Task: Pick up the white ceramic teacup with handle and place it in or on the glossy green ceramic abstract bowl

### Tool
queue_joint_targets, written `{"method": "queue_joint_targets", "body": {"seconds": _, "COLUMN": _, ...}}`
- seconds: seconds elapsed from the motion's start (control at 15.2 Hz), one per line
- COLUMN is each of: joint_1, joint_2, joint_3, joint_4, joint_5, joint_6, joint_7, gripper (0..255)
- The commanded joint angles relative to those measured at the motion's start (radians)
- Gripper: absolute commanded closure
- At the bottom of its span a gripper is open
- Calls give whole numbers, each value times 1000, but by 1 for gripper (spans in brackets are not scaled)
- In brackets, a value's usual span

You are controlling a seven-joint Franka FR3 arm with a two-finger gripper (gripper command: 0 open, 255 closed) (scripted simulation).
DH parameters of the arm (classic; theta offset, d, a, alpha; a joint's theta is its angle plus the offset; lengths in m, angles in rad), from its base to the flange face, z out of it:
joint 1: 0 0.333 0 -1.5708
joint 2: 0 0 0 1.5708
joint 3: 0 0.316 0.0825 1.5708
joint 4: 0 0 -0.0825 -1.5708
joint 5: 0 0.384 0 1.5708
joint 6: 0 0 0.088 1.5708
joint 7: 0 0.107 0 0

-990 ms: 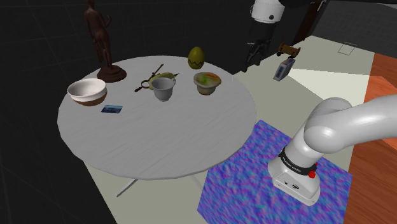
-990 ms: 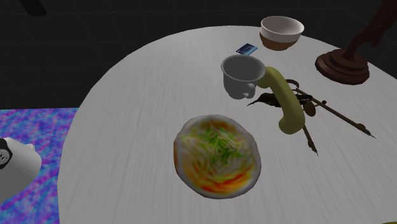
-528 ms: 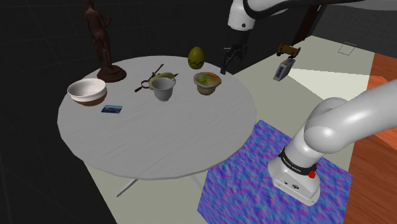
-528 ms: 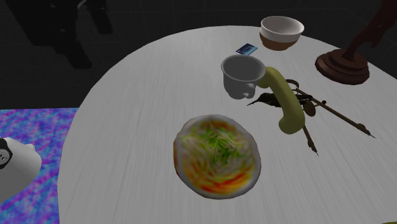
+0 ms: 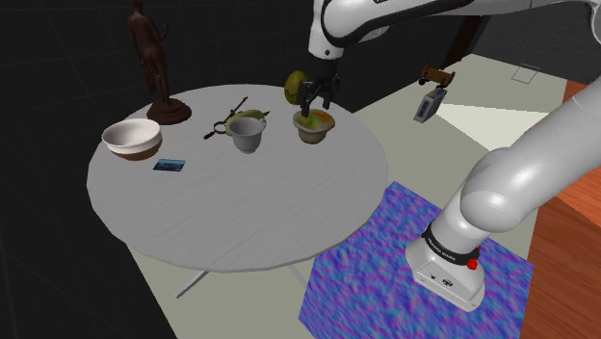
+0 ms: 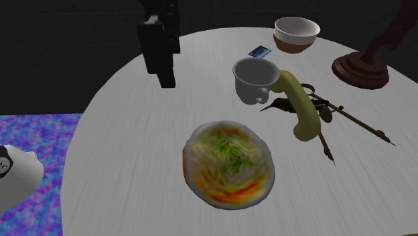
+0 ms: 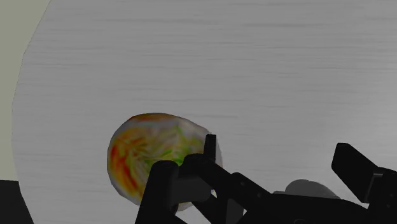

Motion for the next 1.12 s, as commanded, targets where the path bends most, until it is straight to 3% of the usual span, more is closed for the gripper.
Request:
{"method": "queue_joint_targets", "body": {"seconds": 0.0, "joint_1": 2, "joint_2": 83, "joint_3": 7, "joint_4": 63, "joint_5": -2, "joint_6": 25, "joint_7": 9, "gripper": 0}}
{"method": "queue_joint_targets", "body": {"seconds": 0.46, "joint_1": 14, "joint_2": 351, "joint_3": 20, "joint_4": 280, "joint_5": -16, "joint_6": 90, "joint_7": 35, "gripper": 0}}
{"method": "queue_joint_targets", "body": {"seconds": 0.92, "joint_1": 36, "joint_2": 630, "joint_3": 24, "joint_4": 573, "joint_5": -37, "joint_6": 89, "joint_7": 57, "gripper": 0}}
{"method": "queue_joint_targets", "body": {"seconds": 1.06, "joint_1": 37, "joint_2": 638, "joint_3": 24, "joint_4": 571, "joint_5": -37, "joint_6": 100, "joint_7": 57, "gripper": 0}}
